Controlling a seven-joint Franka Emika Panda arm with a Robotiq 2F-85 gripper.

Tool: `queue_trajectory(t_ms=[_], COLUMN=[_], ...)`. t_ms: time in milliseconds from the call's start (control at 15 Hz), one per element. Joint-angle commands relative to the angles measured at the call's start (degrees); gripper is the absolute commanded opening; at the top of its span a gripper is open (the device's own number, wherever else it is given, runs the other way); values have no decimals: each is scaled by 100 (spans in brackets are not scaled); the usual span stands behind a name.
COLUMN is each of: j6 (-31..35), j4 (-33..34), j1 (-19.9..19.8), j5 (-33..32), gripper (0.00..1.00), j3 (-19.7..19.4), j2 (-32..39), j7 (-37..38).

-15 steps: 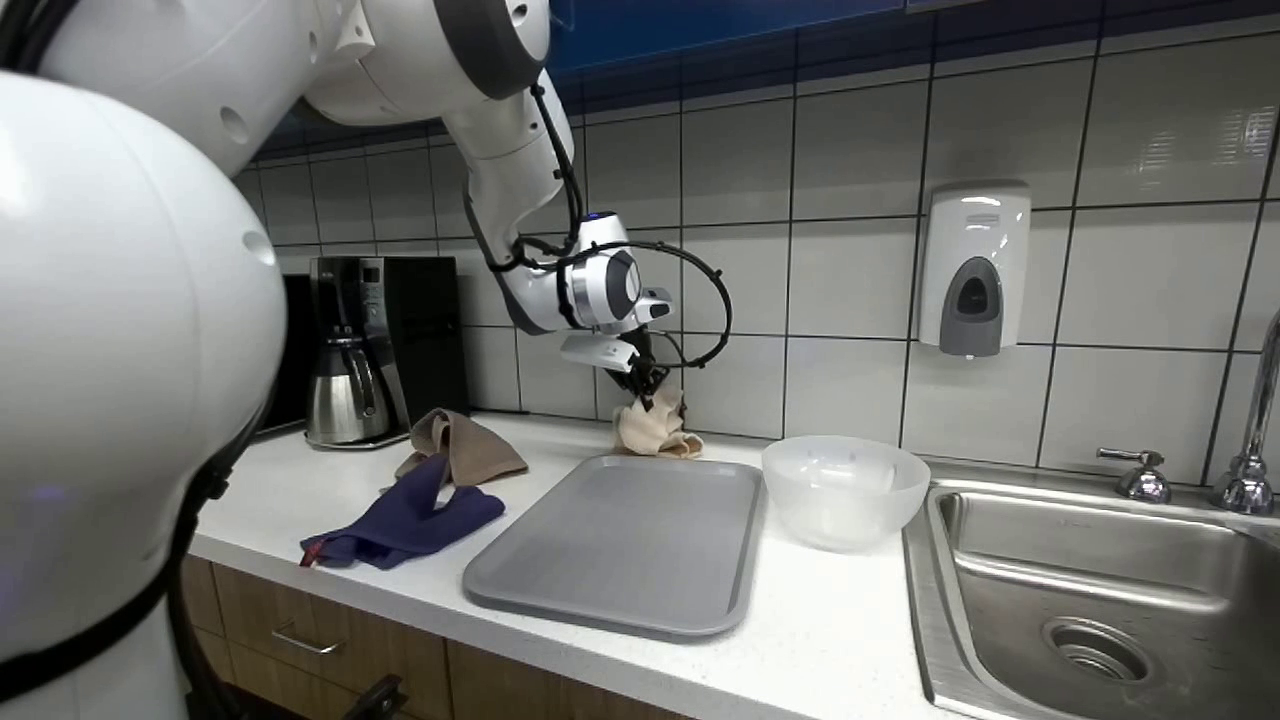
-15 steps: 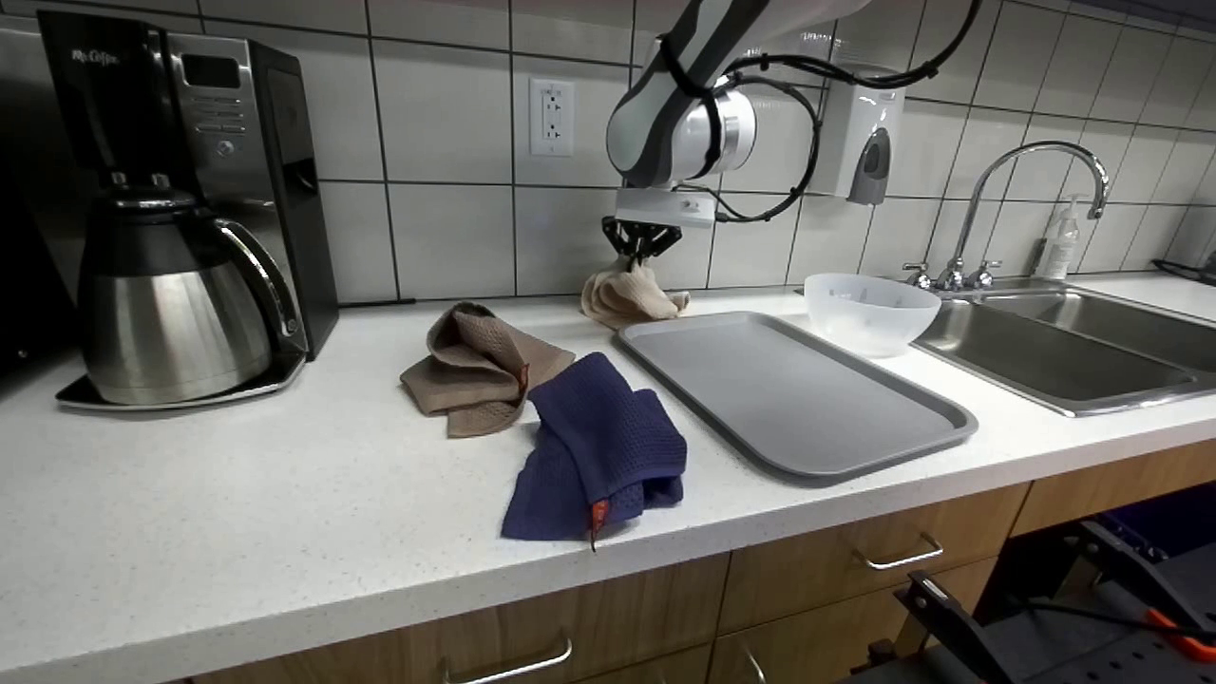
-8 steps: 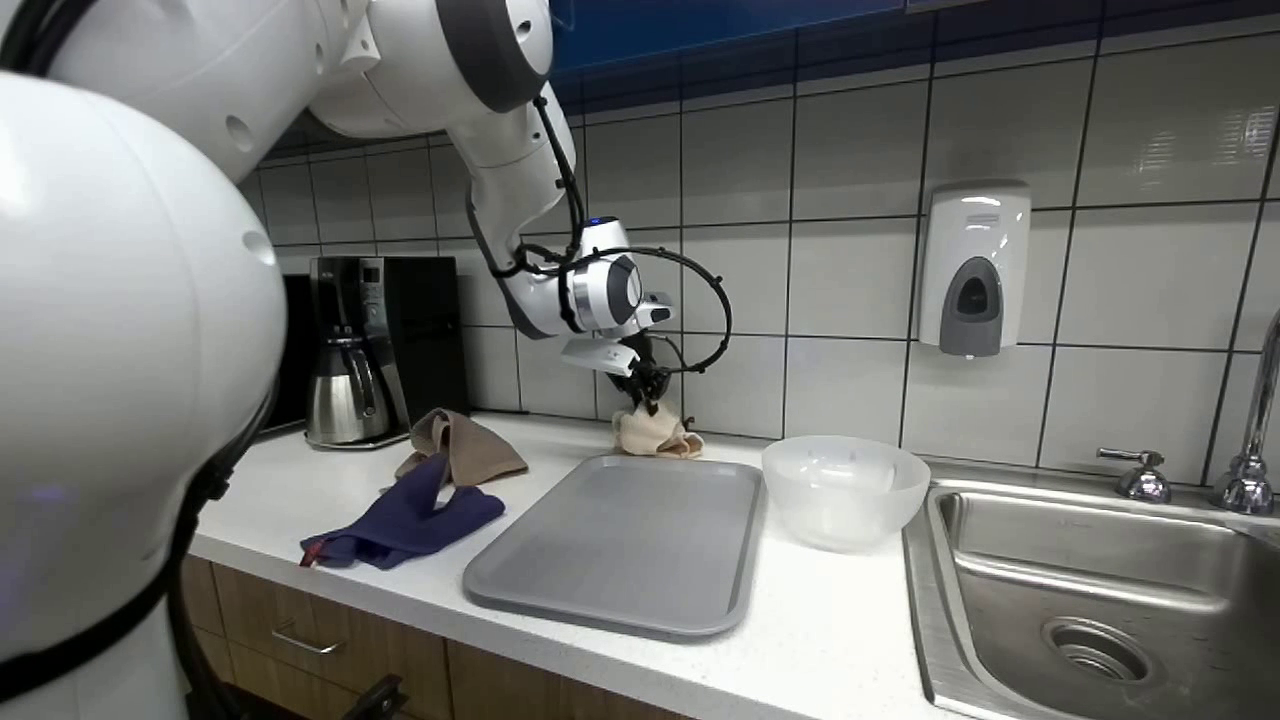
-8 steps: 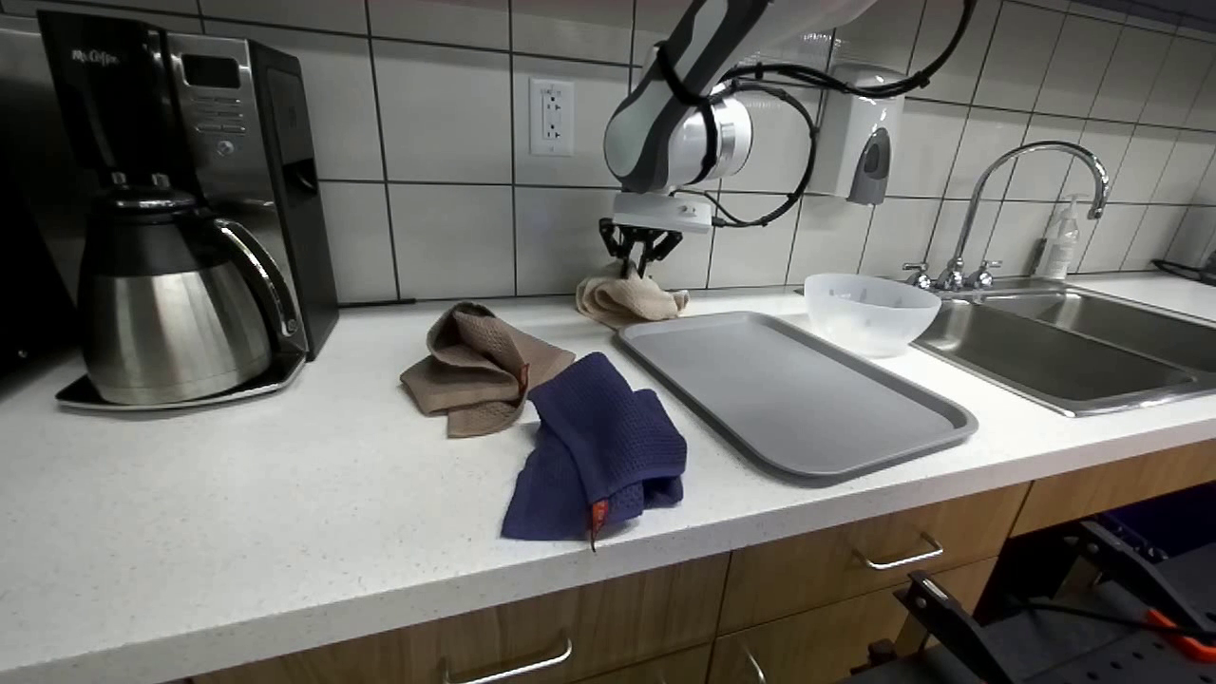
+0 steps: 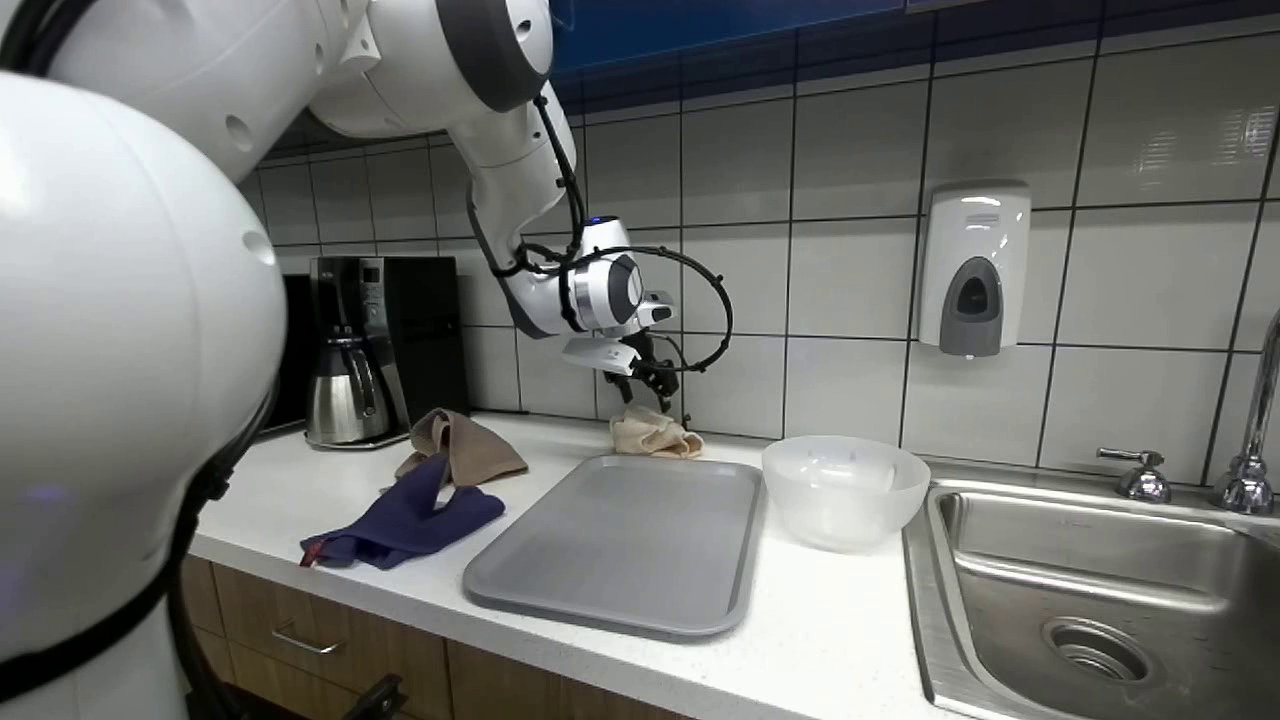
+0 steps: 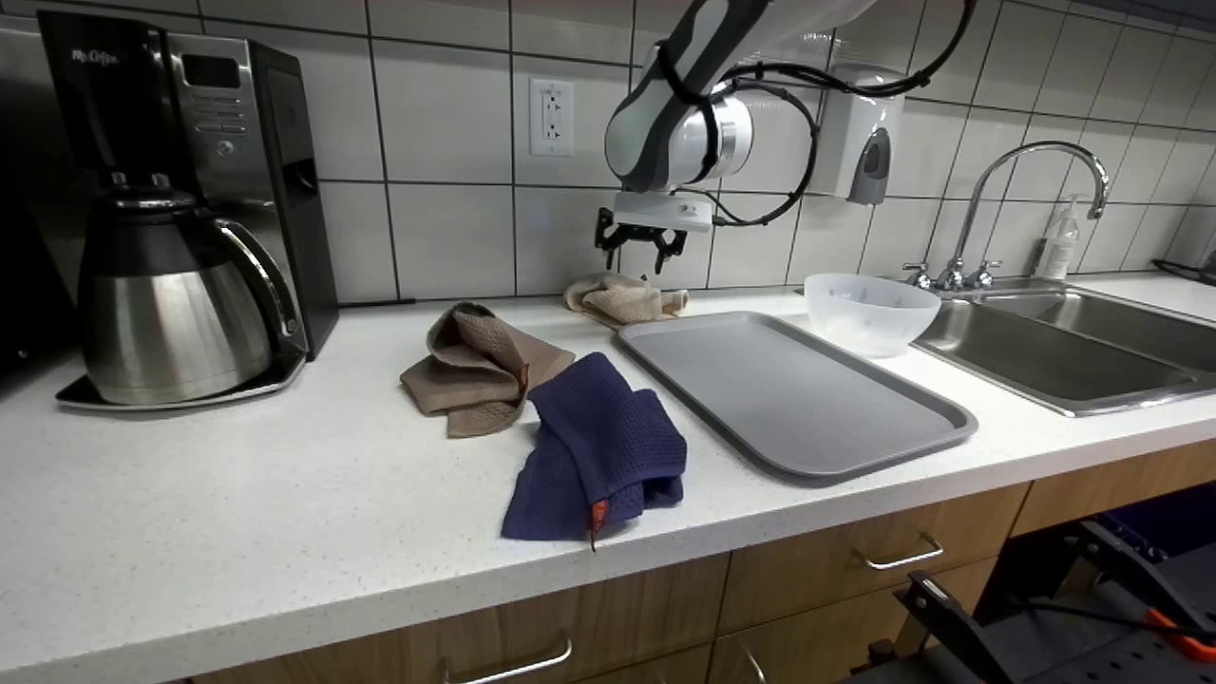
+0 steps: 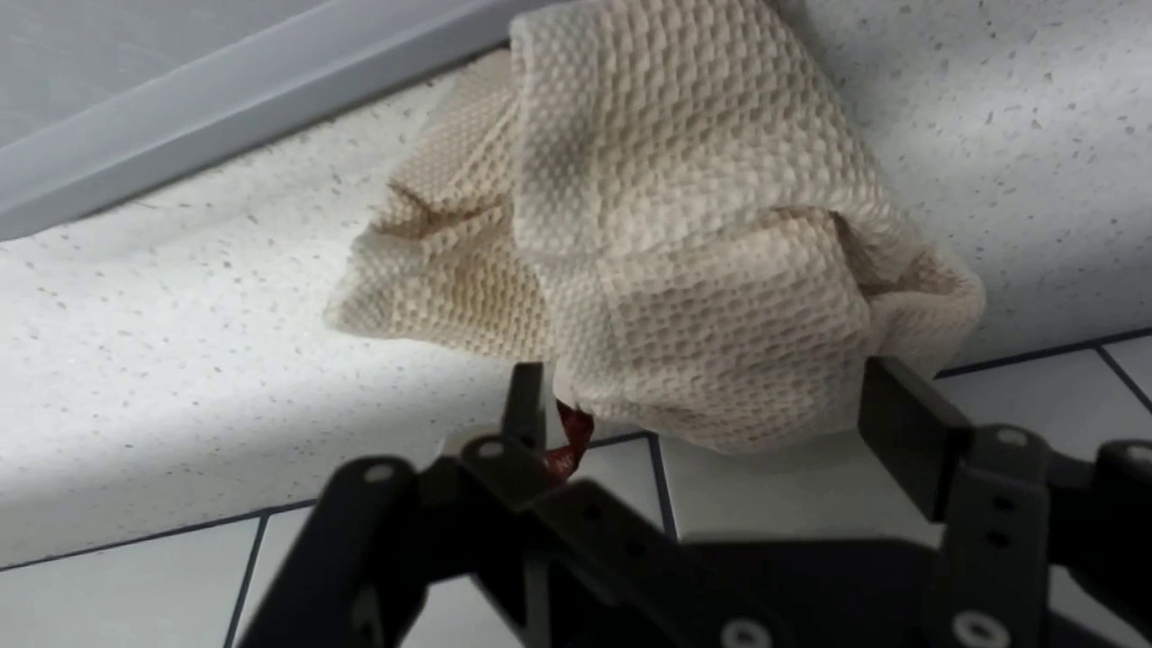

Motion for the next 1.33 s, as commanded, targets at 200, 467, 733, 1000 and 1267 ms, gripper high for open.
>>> queue_trajectory(t_ms=[200,467,733,1000,1267], j6=[-38,-9,11,43,37], j4=[-239,-414,-739,-1139,-1516], j1=[108,138,187,255,325], j5=[66,58,46,30,19], gripper=[100,100,100,100,100], j3=[-75,-81,-86,-75,-59], j2=[-258,-402,-640,-956,-1250], j7=[64,81,112,150,222])
